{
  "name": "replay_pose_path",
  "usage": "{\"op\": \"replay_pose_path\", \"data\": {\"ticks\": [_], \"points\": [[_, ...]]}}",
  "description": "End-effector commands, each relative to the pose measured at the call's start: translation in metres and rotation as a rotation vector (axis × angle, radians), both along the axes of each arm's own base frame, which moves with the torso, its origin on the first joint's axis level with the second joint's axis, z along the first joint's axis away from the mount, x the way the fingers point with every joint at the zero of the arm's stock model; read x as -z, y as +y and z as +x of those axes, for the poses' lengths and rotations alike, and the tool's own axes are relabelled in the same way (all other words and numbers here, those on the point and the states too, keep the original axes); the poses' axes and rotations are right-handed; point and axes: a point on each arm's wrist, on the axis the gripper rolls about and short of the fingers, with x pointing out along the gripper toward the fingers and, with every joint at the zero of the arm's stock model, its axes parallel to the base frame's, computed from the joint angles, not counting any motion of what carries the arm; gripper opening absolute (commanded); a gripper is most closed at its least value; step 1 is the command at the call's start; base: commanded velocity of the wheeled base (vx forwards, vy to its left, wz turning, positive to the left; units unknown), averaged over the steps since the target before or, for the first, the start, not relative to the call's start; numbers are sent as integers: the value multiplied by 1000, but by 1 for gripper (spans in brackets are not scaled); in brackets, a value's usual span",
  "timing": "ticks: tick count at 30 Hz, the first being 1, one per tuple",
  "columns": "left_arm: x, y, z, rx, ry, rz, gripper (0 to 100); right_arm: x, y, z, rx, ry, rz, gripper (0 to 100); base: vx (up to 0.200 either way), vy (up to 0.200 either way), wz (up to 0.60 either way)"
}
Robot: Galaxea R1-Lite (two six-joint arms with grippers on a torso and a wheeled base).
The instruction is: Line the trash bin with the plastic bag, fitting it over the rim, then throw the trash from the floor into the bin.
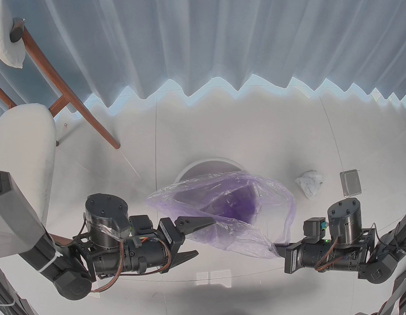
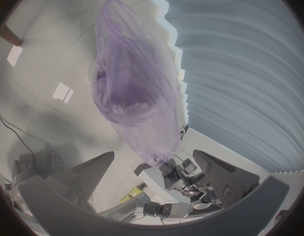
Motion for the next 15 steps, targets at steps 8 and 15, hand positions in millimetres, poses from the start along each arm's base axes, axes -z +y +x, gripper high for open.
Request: {"op": "replay_pose_path", "data": {"ticks": [8,15], "points": [[8,-3,33,-14,42,-27,100,14,-2,-7,-42,30,-66,0,0,0,0],[13,-4,37,-15,107,-24,0,11,-1,-4,-25,27,-45,0,0,0,0]]}}
